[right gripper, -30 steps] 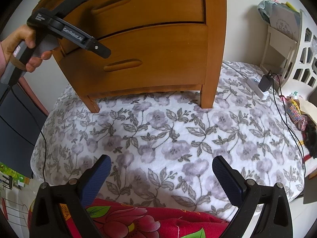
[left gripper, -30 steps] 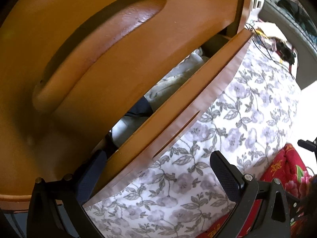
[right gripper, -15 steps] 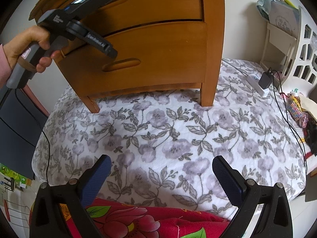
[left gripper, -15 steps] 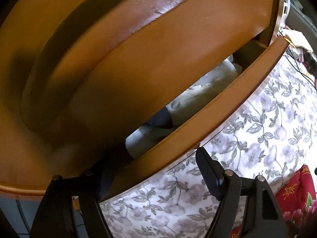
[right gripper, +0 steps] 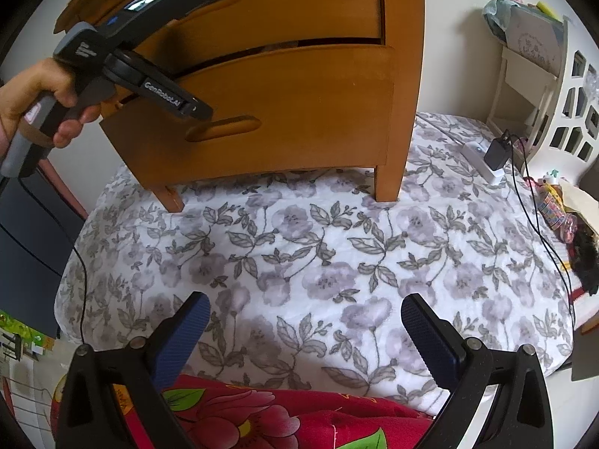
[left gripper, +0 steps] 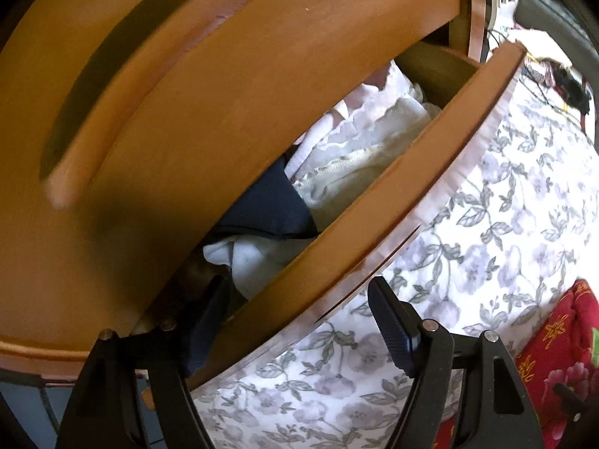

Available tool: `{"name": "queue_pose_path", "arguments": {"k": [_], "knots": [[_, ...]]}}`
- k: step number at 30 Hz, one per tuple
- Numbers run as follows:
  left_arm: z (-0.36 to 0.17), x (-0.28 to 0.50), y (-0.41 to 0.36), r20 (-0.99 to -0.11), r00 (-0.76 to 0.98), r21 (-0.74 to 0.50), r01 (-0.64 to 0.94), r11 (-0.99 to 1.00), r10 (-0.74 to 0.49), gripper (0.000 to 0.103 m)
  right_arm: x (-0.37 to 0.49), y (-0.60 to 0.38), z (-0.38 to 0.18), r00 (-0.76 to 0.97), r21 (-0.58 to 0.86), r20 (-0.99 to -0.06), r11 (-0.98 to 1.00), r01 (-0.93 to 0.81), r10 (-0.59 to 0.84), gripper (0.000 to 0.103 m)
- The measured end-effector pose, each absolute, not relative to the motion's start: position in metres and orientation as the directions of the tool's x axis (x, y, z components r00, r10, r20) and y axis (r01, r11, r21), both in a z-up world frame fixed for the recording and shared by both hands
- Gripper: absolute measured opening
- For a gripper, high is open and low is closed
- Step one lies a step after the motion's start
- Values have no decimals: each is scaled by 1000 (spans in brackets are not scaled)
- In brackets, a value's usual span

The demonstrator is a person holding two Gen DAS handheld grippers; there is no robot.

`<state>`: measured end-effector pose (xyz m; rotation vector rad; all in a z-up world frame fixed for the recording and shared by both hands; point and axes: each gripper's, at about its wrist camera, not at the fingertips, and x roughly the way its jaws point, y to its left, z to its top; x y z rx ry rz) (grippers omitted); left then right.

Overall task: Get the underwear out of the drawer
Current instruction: 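Hook the left tool on the lower drawer handle and pull it open, then release the drawer handle with the left tool and back away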

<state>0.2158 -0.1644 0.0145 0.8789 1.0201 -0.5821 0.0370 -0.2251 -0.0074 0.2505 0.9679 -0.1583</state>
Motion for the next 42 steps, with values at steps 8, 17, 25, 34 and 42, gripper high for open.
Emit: {"name": "queue_pose_path", "arguments": {"k": [8,17,25,34,42], "knots": [[24,207,-156,-911,411,342,789,510,-26,76,36,-224,-7,551,123,-833,959,257,-41,103],[31,189,-152,-919,394,334,814,475,-30,76,34,-223,-6,548,110,-834,958,264,-56,103],[36,183,-162,-921,389,337,827,451,-26,77,32,-219,-3,545,79,-835,961,265,-81,103],[38,170,-168,-919,393,340,829,444,-31,79,25,-216,-2,542,55,-834,963,264,-101,103],[37,166,-168,-915,401,341,825,451,-41,80,21,-214,-1,538,40,-835,964,263,-112,103]]}}
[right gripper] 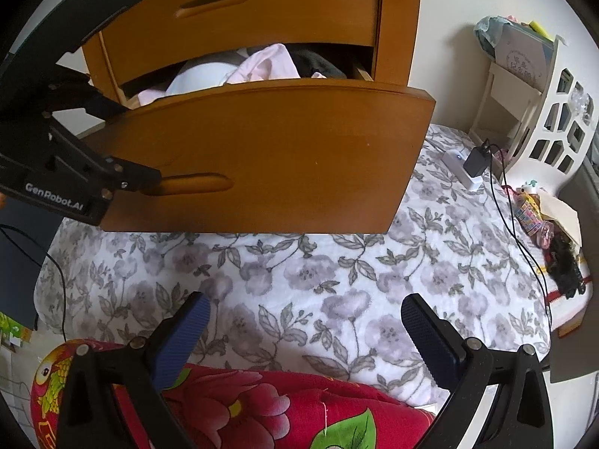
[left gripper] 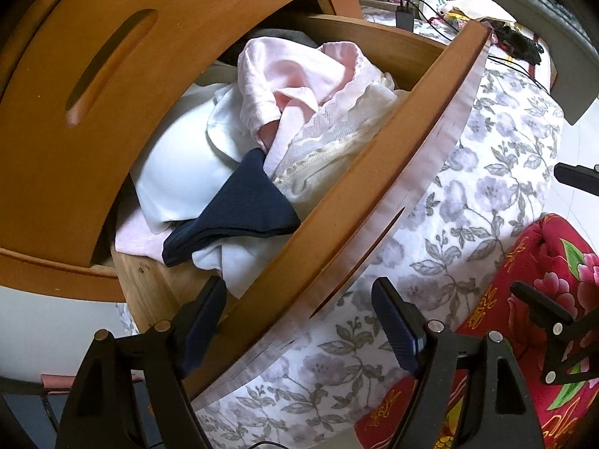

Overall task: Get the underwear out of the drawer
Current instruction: 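Release the drawer handle with the left tool and back away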

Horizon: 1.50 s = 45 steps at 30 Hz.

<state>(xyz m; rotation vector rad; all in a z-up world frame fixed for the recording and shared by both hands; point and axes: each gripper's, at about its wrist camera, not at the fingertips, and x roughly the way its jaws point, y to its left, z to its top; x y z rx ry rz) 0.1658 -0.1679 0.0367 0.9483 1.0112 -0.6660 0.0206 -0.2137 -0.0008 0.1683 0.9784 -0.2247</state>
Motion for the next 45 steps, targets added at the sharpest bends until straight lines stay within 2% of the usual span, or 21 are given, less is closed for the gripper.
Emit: {"name": "queue_pose_path", "arguments": {"k": [15,45], "knots": [[39,161,-161,-907,416,339,817,466,-70,81,17,-213,1,531,25,-838,963,268,-126,103],[52,161,-156,-897,402,254,809,530,-183,83,19,-210,1,518,-11,-842,965,261,-150,103]]}}
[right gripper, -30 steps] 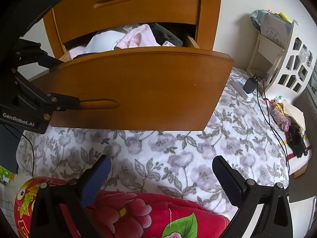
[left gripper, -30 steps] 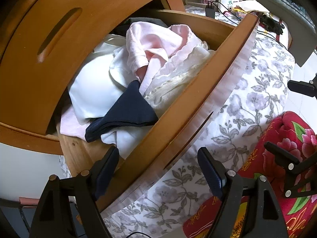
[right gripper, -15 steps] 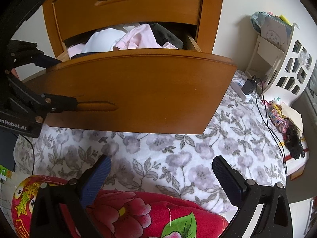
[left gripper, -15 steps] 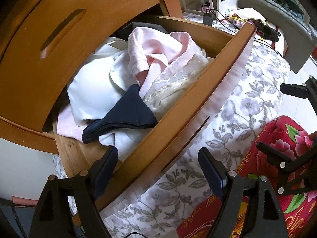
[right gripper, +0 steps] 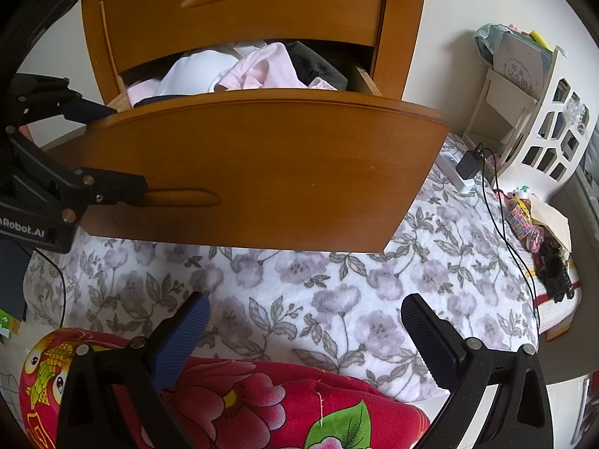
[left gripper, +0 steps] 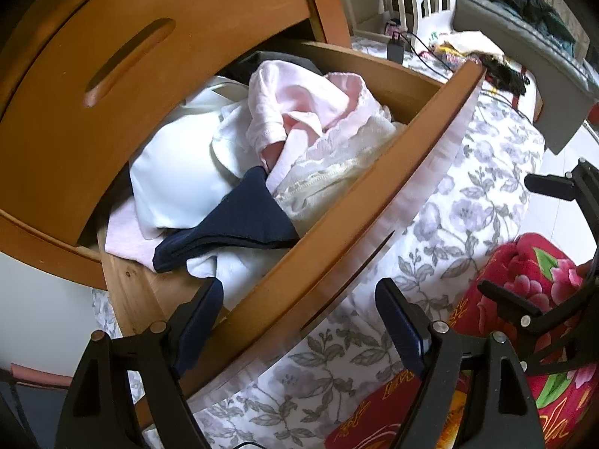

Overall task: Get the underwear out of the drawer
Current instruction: 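Release the drawer handle with the left tool and back away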

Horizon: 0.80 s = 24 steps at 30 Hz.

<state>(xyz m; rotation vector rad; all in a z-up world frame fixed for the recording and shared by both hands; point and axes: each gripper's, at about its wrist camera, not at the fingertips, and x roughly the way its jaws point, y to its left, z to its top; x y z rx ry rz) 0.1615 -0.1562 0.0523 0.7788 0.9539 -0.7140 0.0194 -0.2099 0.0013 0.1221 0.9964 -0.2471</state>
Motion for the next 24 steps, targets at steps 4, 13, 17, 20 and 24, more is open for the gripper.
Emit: {"name": "queue_pose_path", "arguments": {"k": [4,13,17,20,24], "knots": [[56,164,-151,-881,411,213,786,580,-233,84,19,-210,1,518,-11,-843,966,260,-149,103],[110,149,-121,-733,571,194,695,692,-369,85,22,-210,-2,508,-7,-850,967,254,-140,103],[126,139,-98,-645,655,137,605,784,-393,85,23,-209,-2,502,-17,-853,968,251,-145,103],[120,135,-84,-629,675,73,546,835,-386,85,23,-208,-3,498,-26,-854,968,249,-151,103],[112,134,-70,-615,700,14,470,883,-363,85,22,-208,-1,501,-28,-851,967,252,-155,103]]}}
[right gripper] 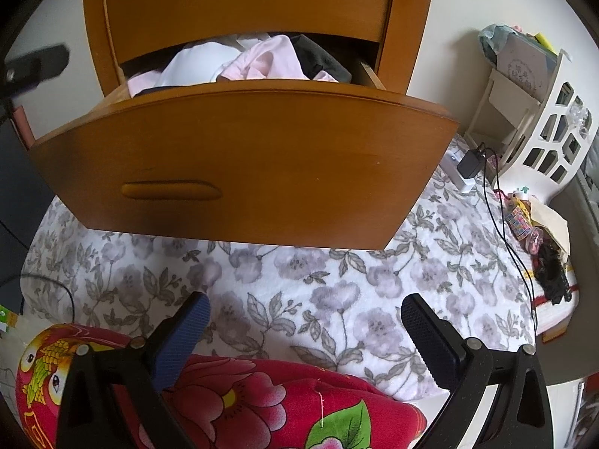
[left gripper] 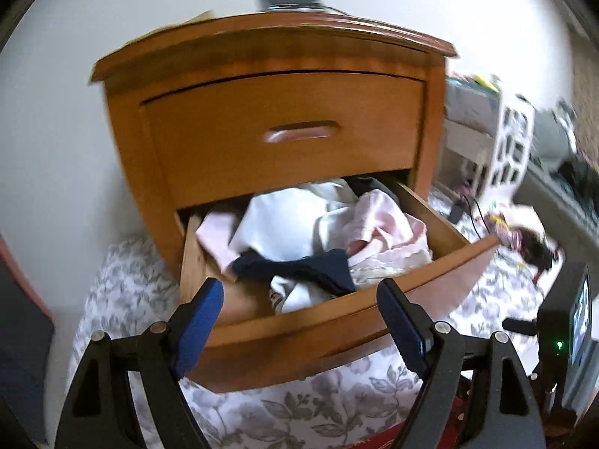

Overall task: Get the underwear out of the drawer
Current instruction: 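Release the drawer handle with the left tool and back away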

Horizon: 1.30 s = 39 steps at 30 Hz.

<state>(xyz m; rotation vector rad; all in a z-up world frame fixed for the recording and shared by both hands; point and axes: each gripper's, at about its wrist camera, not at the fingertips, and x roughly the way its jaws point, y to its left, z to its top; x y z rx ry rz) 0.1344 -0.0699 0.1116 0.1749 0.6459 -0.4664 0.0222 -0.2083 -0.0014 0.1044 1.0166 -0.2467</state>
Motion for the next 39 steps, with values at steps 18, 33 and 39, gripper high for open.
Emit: {"name": "queue_pose_path", "arguments": {"k": [18,33,39], "knots": [[86,136,-4,-532,764,-284,243,927,-364,103,18,-213,9,552,12,-823,968,251,-133,103],[89,105,-7,-585,776,-107,215,971,-236,103,36,-238,86,707,74,-701,976,207,-97,103],[78,99,-10,-613,762,-63,217,974,-209,103,65,-244,130,739,83,-669,979,184,-82,103]]}}
